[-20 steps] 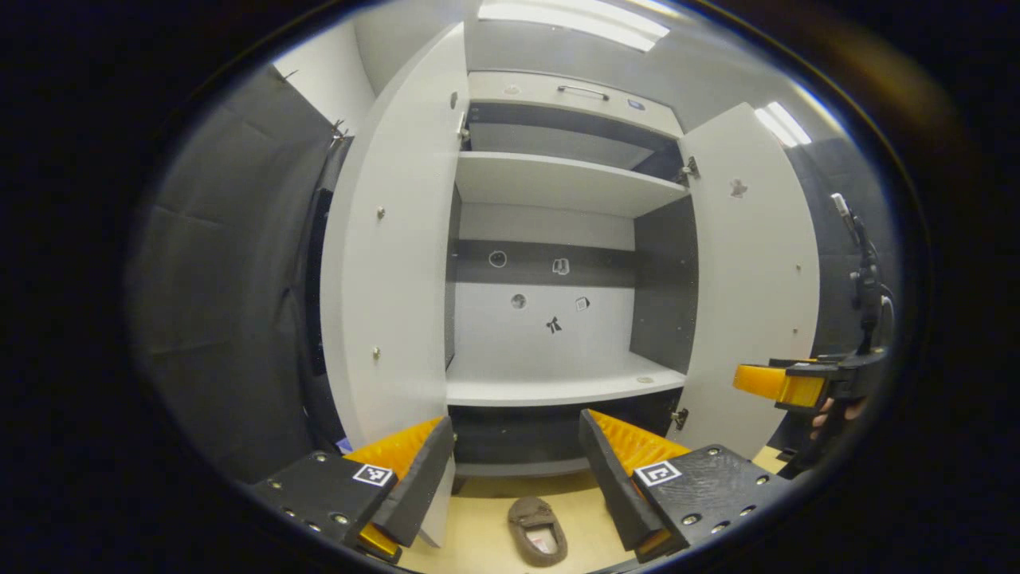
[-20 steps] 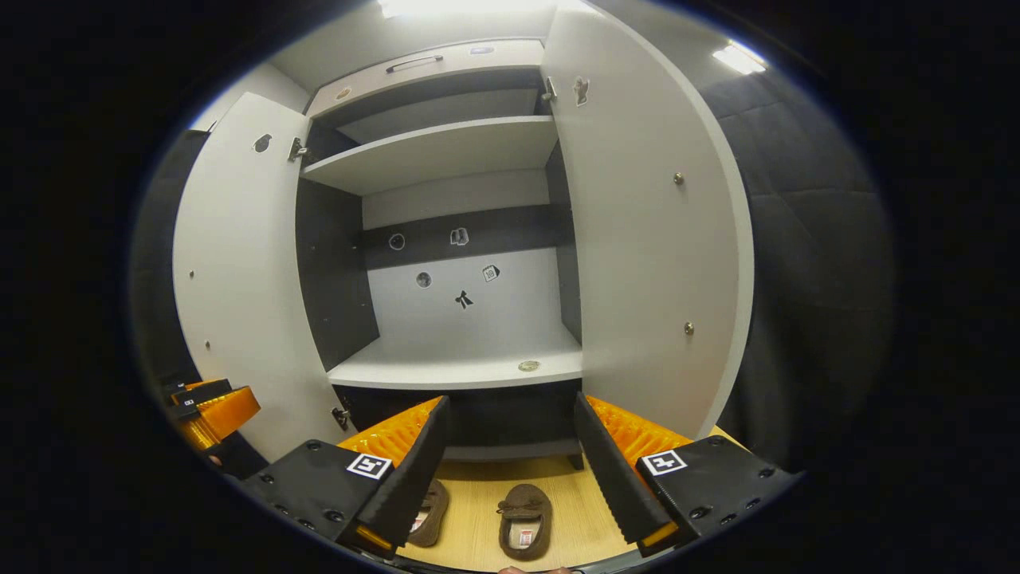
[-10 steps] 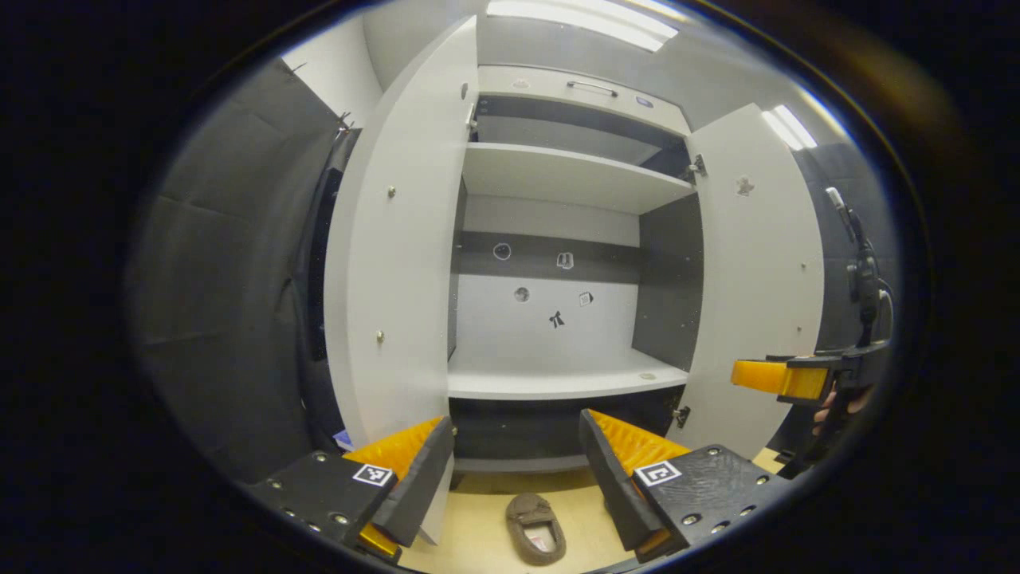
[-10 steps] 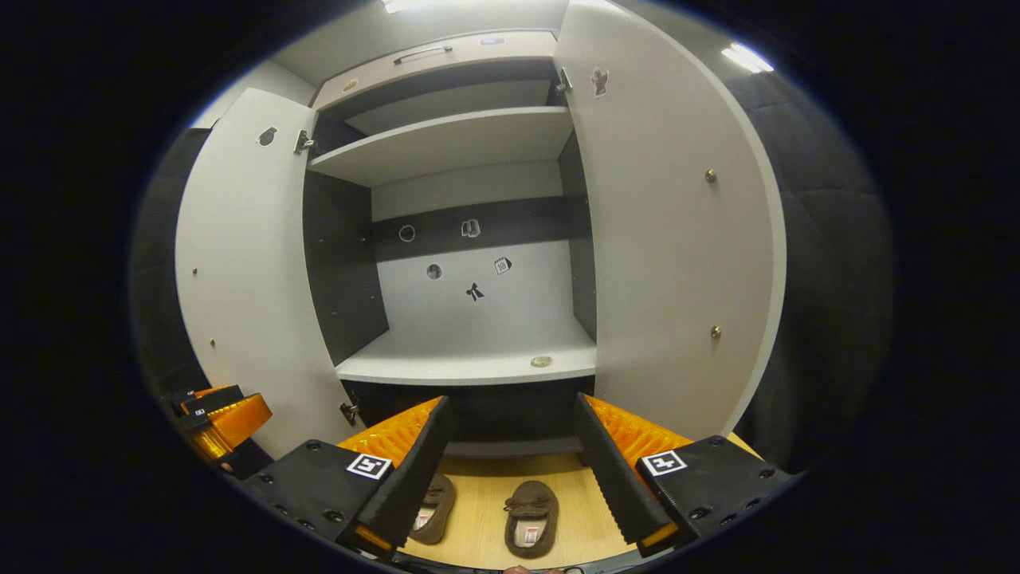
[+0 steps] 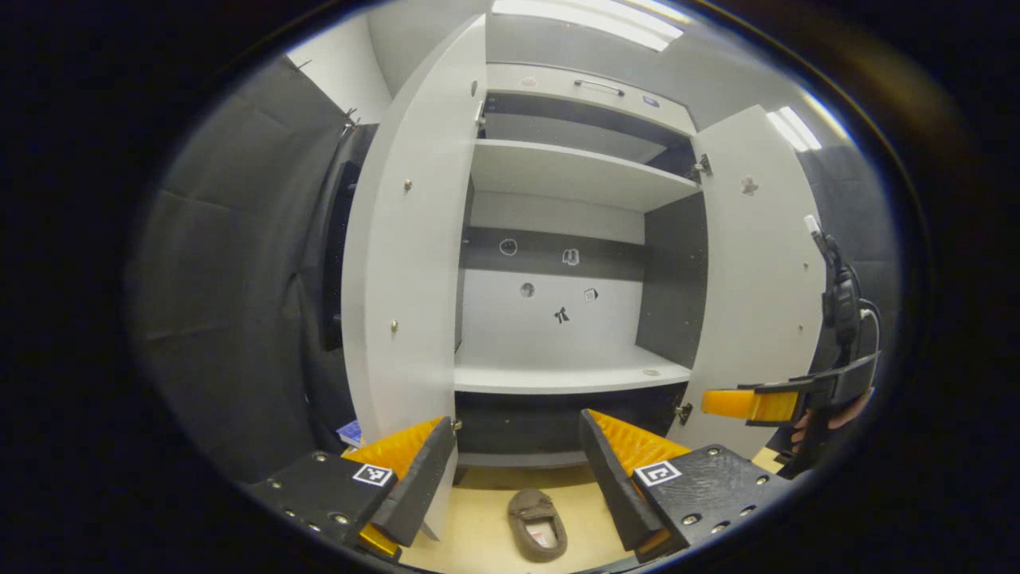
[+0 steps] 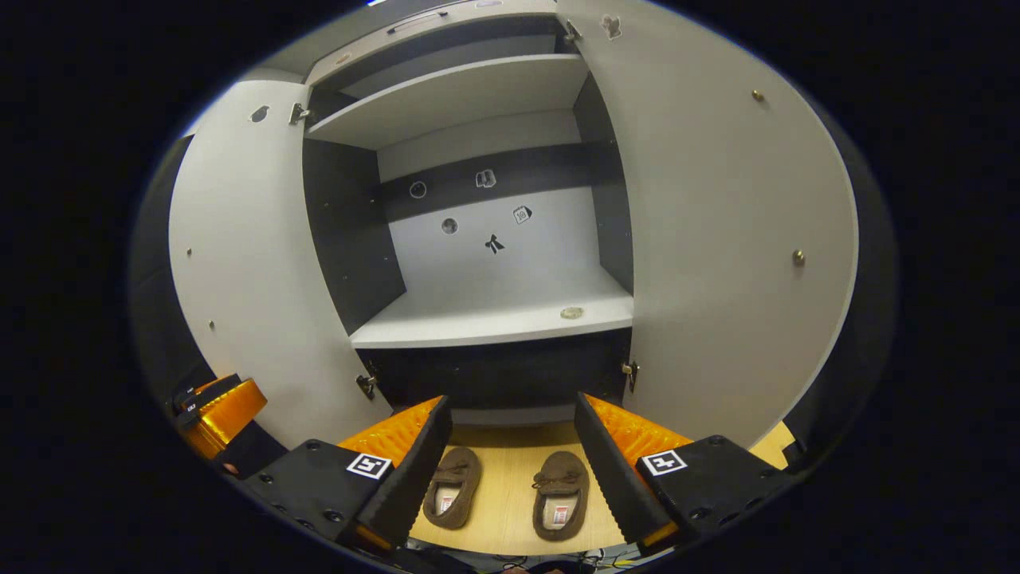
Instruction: Grab one shoe with the right hand and put it into the shoe cabinet, grab the other shoe with the left hand and put it into the shoe cabinet; then close the right door with the right hand and the left door with the left hand.
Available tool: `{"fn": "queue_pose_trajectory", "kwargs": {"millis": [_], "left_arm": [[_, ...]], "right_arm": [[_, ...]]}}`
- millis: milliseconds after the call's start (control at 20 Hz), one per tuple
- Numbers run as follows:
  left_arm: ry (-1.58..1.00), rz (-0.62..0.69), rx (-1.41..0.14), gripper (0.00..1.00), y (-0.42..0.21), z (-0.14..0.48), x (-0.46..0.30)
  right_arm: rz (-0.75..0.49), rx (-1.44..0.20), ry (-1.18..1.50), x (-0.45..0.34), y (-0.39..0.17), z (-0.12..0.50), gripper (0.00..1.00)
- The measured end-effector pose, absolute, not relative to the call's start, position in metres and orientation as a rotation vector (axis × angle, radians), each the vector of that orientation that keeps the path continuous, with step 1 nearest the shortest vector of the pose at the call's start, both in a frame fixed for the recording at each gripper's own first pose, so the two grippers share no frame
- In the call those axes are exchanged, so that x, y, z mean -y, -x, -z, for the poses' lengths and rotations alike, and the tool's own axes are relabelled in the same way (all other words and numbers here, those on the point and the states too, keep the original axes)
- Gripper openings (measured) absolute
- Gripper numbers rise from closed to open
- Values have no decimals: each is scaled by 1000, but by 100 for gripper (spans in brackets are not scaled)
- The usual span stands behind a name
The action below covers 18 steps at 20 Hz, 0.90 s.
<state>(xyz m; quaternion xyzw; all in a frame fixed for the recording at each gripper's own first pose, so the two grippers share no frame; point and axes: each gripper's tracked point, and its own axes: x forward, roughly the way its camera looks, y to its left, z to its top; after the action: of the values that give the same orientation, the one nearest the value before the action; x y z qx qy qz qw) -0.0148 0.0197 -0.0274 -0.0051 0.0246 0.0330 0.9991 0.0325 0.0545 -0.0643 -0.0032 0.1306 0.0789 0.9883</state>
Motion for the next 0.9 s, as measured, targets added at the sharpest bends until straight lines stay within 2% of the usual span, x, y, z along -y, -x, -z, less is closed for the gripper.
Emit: {"fn": "queue_pose_trajectory", "kwargs": {"millis": [100, 200, 300, 350, 500, 550, 600, 700, 750, 800, 850, 900], "left_arm": [[2, -77, -60, 89, 20, 31, -22], [6, -79, -72, 97, 23, 35, -23], [18, -78, -88, 93, 24, 41, -22], [22, -77, -95, 98, 23, 43, -21], [12, -75, -106, 97, 24, 49, -16], [7, -72, -111, 93, 24, 51, -13], [5, -66, -117, 97, 24, 55, -10], [2, -49, -130, 89, 24, 59, -3], [-4, -45, -133, 98, 24, 60, -1], [-11, -44, -137, 93, 24, 62, 0], [-17, -43, -142, 93, 24, 64, 0], [-20, -42, -148, 97, 24, 67, 2]], "right_arm": [[-161, -305, 4, -57, -35, 85, 98], [-162, -342, 2, -58, -38, 105, 98], [-168, -383, 0, -59, -41, 124, 98], [-169, -402, 4, -60, -43, 134, 98], [-172, -472, 11, -57, -46, 167, 98], [-173, -495, 10, -56, -48, 178, 98], [-178, -518, 5, -56, -50, 190, 98], [-194, -597, -16, -59, -51, 218, 98], [-197, -631, -27, -60, -50, 229, 98], [-200, -658, -36, -62, -49, 239, 98], [-195, -681, -37, -61, -49, 250, 98], [-190, -705, -37, -59, -48, 261, 98]]}}
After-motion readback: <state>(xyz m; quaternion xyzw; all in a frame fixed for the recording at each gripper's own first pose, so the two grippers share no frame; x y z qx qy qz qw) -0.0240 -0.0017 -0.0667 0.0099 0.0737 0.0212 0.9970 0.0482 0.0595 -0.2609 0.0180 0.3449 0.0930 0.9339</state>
